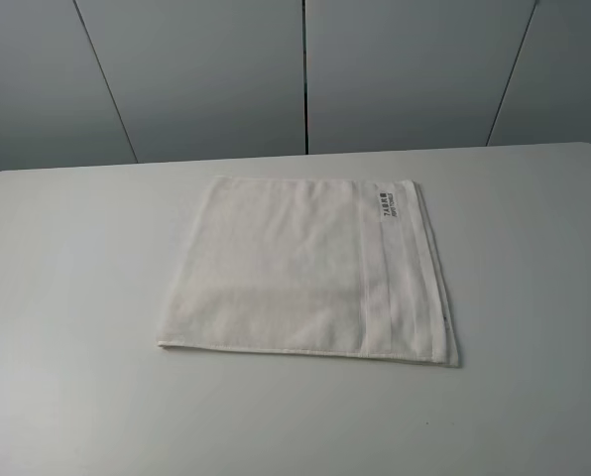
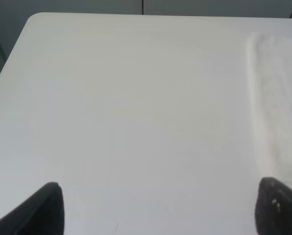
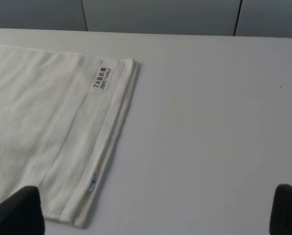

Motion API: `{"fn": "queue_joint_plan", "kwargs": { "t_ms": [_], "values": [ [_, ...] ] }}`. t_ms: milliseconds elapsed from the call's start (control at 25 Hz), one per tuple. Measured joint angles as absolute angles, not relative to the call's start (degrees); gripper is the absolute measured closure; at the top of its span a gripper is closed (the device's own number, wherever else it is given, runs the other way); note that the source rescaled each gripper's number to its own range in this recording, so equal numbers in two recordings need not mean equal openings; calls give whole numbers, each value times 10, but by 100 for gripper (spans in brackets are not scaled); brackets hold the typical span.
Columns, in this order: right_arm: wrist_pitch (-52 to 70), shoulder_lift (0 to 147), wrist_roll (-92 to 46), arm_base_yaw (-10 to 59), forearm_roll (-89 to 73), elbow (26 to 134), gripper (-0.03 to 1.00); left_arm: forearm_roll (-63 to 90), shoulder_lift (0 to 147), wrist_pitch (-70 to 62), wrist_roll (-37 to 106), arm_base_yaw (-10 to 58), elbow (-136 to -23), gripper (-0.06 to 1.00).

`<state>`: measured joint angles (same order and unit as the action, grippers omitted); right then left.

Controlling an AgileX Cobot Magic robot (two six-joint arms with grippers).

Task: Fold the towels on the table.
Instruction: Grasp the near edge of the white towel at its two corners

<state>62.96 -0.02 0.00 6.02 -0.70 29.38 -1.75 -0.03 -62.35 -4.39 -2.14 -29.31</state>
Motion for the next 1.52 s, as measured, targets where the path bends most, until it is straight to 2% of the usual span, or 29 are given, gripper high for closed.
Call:
{"fn": "queue_joint_plan", "kwargs": {
  "t_ms": [1520],
  "values": [
    [630,0,0,60,-7,294,-3,-18,0,-624,-44,-21,-293,-5]
  ]
}}
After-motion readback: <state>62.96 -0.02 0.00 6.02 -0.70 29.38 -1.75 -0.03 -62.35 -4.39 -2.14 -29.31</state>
